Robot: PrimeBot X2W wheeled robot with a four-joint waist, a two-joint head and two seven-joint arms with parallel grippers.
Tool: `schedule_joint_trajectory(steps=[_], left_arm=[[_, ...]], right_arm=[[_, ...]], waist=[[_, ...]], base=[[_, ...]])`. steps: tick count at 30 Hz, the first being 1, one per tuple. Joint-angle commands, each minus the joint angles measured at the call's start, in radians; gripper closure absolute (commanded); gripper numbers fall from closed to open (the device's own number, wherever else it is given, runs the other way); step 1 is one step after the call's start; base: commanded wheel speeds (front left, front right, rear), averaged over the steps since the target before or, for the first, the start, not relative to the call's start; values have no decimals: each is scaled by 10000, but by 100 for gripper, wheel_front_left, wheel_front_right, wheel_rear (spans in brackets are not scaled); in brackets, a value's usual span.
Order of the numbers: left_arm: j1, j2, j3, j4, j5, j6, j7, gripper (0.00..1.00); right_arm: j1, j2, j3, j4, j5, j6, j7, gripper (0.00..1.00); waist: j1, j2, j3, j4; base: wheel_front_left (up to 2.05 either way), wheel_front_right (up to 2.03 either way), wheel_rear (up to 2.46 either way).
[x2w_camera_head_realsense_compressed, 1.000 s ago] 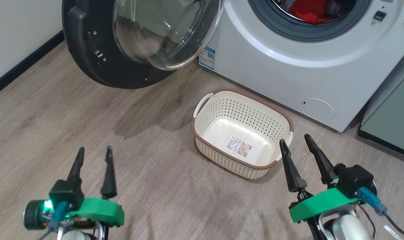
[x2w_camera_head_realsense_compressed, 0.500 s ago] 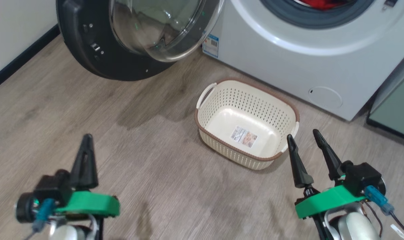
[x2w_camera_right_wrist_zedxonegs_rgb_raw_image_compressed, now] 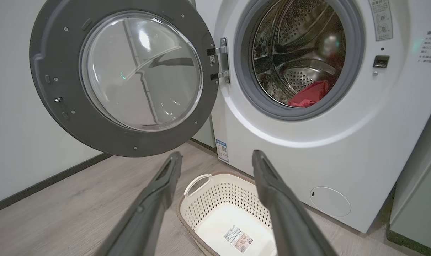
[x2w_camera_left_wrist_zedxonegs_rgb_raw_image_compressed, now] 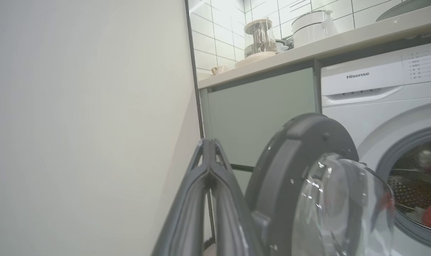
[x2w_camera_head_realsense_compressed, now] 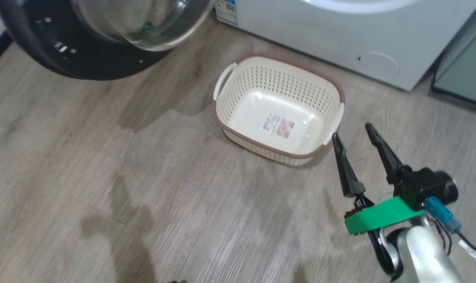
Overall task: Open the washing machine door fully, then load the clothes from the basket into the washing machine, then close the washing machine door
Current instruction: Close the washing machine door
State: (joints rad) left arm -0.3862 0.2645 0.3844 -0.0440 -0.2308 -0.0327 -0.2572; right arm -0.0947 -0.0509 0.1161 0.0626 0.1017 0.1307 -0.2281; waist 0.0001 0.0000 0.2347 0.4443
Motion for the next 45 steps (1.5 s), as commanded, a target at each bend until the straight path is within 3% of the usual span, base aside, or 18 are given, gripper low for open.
schedule_joint_trajectory(steps=[1, 7, 14, 19, 23, 27, 45], left_arm=[[-738, 860, 565, 150, -138, -145, -46, 100], [-2981, 2594, 926, 3226, -663, -542, 118, 100], [-5471, 3198, 1811, 7153, -2173, -185, 1322, 100], [-6584, 3388, 2421, 8962, -3073, -11, 1872, 100], [-7503, 3461, 3180, 10523, -4071, 435, 2894, 100], [-8155, 3433, 3967, 11495, -5078, 539, 3675, 100], [-8648, 3071, 4203, 12899, -6130, 75, 6846, 100]], right_arm=[[-358, -115, 293, -428, -115, 0, 46, 0], [-639, -320, 331, -820, -218, 0, 188, 0], [-804, -371, 423, -864, -201, 0, 152, 0], [-906, -377, 509, -834, -193, 0, 116, 0], [-948, -347, 555, -828, -192, 0, 65, 0], [-951, -317, 596, -759, -201, 0, 4, 0], [-1143, -224, 548, -557, -206, 0, -121, 0]], waist=[[-1, 0, 547, -470], [-1, 0, 1324, -974], [-1, 0, 1672, -1397], [-1, 0, 1765, -1553], [-1, 0, 1785, -1654], [-1, 0, 1766, -1725], [-1, 0, 1739, -1847]], base=[[0, 0, 0], [0, 0, 0], [0, 0, 0], [0, 0, 0], [0, 0, 0], [0, 0, 0], [0, 0, 0]])
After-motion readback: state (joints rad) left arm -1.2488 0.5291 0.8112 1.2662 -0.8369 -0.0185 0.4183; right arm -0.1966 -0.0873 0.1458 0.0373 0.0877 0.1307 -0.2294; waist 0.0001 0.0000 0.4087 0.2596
